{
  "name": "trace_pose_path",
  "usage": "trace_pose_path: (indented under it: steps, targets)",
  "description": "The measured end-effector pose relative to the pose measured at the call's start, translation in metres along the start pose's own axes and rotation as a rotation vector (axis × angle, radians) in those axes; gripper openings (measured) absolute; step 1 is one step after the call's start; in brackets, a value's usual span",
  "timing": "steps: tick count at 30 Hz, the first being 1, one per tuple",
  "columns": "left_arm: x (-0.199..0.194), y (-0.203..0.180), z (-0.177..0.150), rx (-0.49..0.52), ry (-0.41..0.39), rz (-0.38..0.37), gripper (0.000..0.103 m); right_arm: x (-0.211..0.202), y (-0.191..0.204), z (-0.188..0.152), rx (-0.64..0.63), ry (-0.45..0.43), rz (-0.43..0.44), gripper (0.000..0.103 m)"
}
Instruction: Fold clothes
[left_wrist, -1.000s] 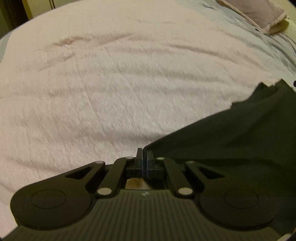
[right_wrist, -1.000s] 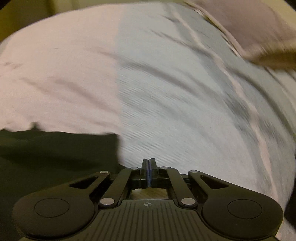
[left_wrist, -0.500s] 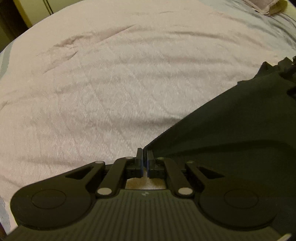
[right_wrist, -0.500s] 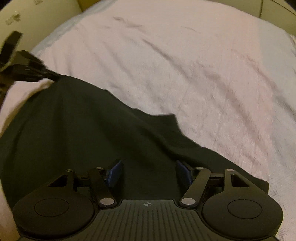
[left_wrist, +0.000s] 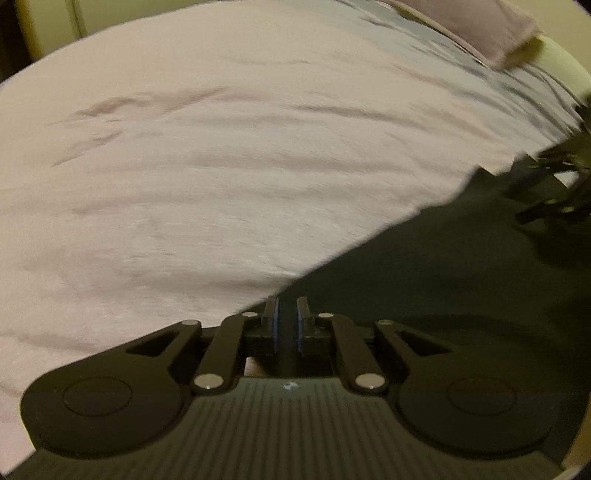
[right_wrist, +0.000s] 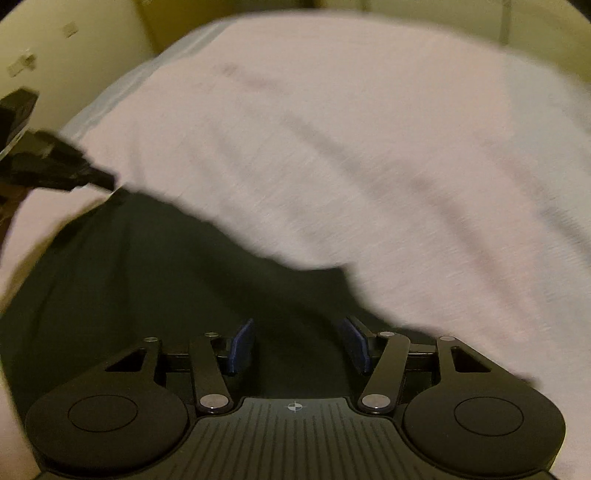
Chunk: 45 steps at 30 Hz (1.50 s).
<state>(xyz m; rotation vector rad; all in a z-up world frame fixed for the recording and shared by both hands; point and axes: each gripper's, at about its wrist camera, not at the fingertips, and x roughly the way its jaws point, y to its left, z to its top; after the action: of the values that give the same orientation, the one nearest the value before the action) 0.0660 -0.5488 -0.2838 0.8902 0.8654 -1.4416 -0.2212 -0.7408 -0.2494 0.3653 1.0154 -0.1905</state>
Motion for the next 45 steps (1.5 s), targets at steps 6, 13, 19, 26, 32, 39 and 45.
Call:
trace_pose_path:
  steps: [6,13,19,26,32,39,45]
  targets:
    - [0.012,-0.017,-0.011,0.069,0.061,0.006,0.009,-0.005,-0.035,-0.002,0.112,-0.081,-0.306,0.058]
    - [-0.011,-0.012,-0.028,-0.083,0.024,0.023,0.010,-0.049,-0.030,-0.039,0.172,-0.073,-0.326,0.058]
    - [-0.035,-0.017,-0.052,-0.096,0.062,0.083,0.014,-0.083,-0.051,-0.100,0.344,0.013,-0.450,0.058]
    - [-0.093,-0.076,-0.095,0.075,0.001,0.125,0.027,-0.144,0.014,-0.129,0.198,-0.041,-0.330,0.058]
    - [-0.133,-0.176,-0.145,0.438,-0.069,0.116,0.037,-0.137,0.117,-0.188,-0.241,0.039,-0.276,0.058]
    - [-0.093,-0.249,-0.180,0.804,-0.046,0.231,0.040,-0.099,0.178,-0.249,-0.642,0.088,-0.403,0.058]
    - [-0.053,-0.246,-0.184,0.875,0.048,0.379,0.024,-0.056,0.194,-0.261,-0.865,0.059,-0.560,0.058]
